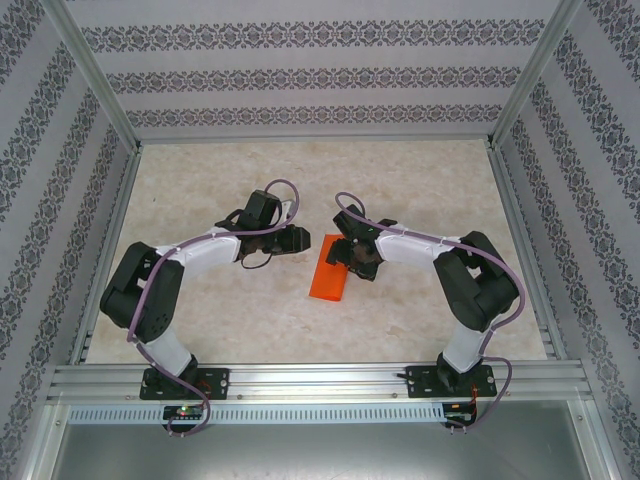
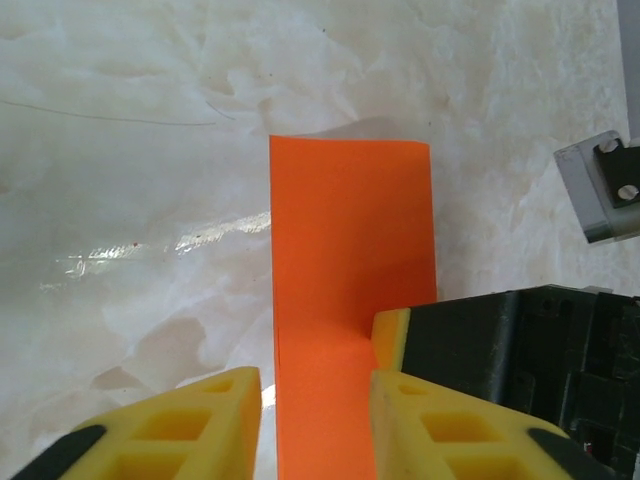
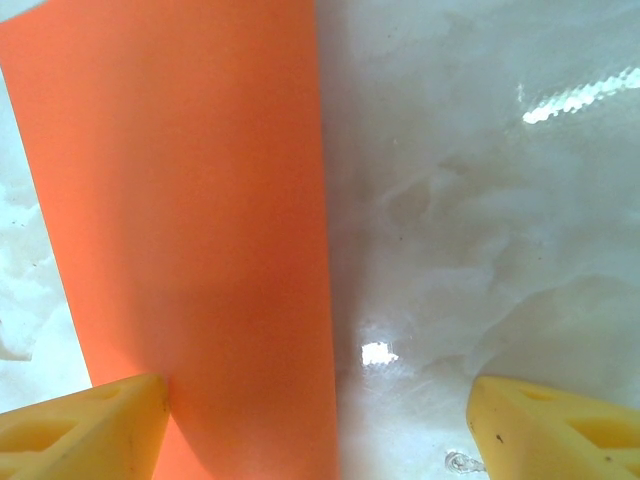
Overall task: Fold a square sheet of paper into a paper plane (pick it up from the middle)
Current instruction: Hold the square sheet of paper at the center of the table.
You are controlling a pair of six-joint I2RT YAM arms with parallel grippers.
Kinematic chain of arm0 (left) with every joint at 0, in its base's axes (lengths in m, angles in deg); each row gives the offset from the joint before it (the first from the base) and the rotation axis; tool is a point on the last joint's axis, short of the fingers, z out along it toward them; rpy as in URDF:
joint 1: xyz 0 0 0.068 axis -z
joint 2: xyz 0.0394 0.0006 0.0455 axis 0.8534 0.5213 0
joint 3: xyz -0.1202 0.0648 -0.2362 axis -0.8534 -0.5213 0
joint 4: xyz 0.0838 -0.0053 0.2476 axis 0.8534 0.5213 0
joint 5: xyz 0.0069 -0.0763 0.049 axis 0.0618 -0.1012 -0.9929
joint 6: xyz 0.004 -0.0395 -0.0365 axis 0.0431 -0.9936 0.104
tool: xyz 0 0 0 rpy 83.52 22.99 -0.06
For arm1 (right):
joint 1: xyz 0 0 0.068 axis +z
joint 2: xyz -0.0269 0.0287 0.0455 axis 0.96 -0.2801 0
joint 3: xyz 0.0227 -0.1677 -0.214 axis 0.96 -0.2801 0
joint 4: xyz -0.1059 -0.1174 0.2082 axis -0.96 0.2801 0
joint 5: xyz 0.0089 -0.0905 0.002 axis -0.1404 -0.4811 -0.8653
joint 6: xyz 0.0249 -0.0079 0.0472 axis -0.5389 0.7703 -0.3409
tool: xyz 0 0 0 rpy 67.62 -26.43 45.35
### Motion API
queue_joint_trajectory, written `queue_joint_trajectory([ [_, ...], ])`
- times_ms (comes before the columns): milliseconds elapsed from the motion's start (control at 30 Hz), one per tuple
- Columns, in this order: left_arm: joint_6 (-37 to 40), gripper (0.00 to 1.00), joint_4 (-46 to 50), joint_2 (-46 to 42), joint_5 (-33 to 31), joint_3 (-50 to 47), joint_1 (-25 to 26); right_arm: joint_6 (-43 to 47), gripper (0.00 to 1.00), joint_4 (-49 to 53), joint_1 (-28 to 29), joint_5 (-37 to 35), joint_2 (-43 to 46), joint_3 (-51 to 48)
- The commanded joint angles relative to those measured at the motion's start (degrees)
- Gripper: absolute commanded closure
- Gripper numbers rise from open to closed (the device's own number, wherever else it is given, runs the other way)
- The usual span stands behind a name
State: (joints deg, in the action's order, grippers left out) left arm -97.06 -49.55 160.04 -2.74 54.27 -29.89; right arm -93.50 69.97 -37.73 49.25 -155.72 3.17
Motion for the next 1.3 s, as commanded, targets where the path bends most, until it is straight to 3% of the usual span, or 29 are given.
queue_joint_trajectory([
  [0,0.26,0.68,1.42,1.05,1.32,1.66,0.79,-1.55,0.19,3.08,0.26,-2.03,-2.91,-0.93],
  [300,0.73,0.73,2.00,1.51,1.88,1.75,0.83,-2.09,0.19,3.81,0.32,-2.26,-3.88,-0.62],
  [467,0.69,0.84,1.72,2.10,3.39,1.70,0.82,-1.58,0.19,4.30,0.51,-2.47,-4.33,-0.61],
  [600,0.04,1.00,2.15,3.96,5.22,2.60,0.97,-1.69,0.19,4.28,0.55,-2.57,-4.15,-0.83],
  [867,-1.65,1.00,6.43,11.91,7.23,7.74,3.75,-2.16,0.19,3.80,0.68,-2.37,-4.50,-0.76],
  [1267,-3.05,1.00,4.68,13.46,6.39,7.47,4.98,-2.45,0.19,3.45,0.97,-2.30,-4.77,-1.01],
])
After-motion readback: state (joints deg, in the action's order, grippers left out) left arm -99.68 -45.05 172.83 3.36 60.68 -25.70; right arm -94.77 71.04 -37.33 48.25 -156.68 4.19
